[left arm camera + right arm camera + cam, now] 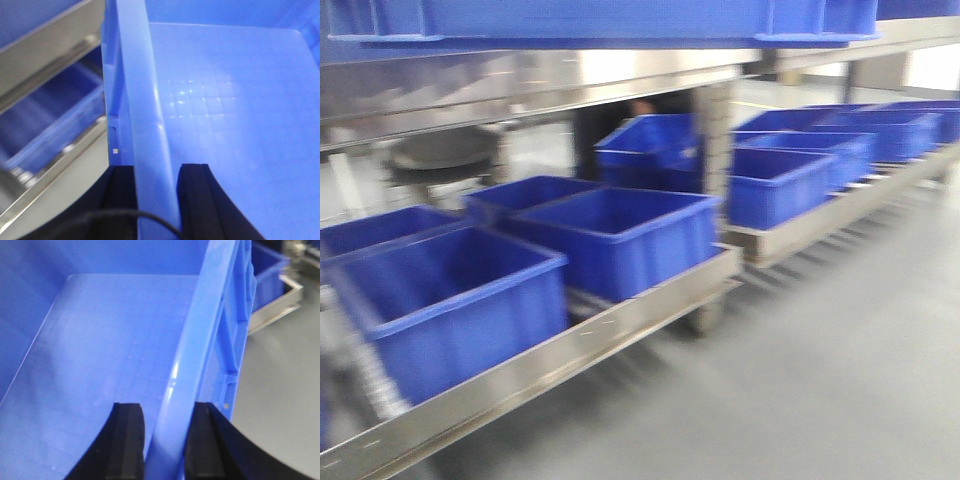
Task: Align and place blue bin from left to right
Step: 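Hold the blue bin with both grippers while turning away from the rack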
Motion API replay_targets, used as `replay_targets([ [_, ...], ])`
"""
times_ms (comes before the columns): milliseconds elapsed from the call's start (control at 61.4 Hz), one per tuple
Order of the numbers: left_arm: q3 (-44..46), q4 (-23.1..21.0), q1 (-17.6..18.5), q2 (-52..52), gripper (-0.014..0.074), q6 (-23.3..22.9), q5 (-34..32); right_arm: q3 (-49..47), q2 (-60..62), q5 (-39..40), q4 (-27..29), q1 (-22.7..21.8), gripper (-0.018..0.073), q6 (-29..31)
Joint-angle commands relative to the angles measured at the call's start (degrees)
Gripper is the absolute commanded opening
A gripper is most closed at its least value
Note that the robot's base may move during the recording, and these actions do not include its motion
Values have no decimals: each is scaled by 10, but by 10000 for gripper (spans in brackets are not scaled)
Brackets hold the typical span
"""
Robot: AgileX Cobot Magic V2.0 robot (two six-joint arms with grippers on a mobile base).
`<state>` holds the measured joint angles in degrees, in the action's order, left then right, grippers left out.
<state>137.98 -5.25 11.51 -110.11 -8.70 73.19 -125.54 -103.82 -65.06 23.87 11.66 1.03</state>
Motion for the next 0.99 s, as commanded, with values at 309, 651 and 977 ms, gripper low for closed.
replay_targets([
  [309, 11, -60, 7, 20, 1, 5, -57, -11, 10, 41, 35, 5, -79, 20],
  [651, 11, -60, 7, 20, 1, 5, -57, -11, 10, 41, 35, 5, -79, 20],
  [977, 11, -60, 7, 20, 1, 5, -57, -11, 10, 41, 35, 5, -79, 20],
])
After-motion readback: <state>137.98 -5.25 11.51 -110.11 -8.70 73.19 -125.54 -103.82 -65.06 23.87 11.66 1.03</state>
